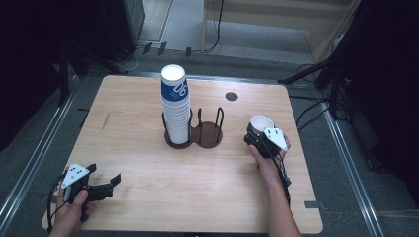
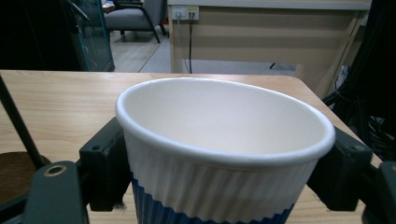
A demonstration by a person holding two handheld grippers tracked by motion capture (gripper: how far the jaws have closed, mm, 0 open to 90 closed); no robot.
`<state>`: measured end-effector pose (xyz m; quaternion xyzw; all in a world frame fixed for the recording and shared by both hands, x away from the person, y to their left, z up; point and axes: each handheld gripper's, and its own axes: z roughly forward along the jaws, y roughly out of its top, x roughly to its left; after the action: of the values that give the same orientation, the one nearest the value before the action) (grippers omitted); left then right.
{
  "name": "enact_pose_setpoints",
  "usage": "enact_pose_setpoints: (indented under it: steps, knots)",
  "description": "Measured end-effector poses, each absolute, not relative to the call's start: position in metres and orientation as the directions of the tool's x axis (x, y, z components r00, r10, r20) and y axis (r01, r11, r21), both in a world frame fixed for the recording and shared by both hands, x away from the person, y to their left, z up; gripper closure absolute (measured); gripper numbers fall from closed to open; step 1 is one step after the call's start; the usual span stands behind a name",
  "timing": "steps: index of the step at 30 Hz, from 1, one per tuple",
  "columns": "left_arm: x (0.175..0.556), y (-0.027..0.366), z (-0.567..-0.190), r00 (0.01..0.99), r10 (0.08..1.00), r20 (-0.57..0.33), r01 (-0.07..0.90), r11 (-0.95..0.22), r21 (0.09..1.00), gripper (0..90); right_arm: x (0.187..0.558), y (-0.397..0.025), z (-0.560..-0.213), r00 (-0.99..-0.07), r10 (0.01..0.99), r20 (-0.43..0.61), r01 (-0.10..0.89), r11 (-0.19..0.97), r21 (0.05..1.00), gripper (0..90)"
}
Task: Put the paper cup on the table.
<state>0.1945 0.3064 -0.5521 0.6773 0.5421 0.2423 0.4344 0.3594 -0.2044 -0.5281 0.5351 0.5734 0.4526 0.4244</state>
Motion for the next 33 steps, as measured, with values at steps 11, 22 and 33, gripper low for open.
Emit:
enact_pose_setpoints:
  steps: [11,22,33]
  knots:
    - [0.194,0.306,-0.552,0.301,0.943,-0.143,0.521,-0.037,0.853,1.8,0.365,-0.204,-0.536,-0.061,0.998,-0.023,0.267,0.038,0.963,19.2]
    - [0.194,0.305,-0.552,0.306,0.941,-0.141,0.517,-0.04,0.855,1.7,0.362,-0.208,-0.535,-0.07,0.997,-0.008,0.3,0.029,0.953,18.1]
    - [0.194,0.305,-0.552,0.309,0.941,-0.14,0.516,-0.042,0.855,1.8,0.359,-0.211,-0.539,-0.08,0.997,-0.02,0.318,0.045,0.947,17.2]
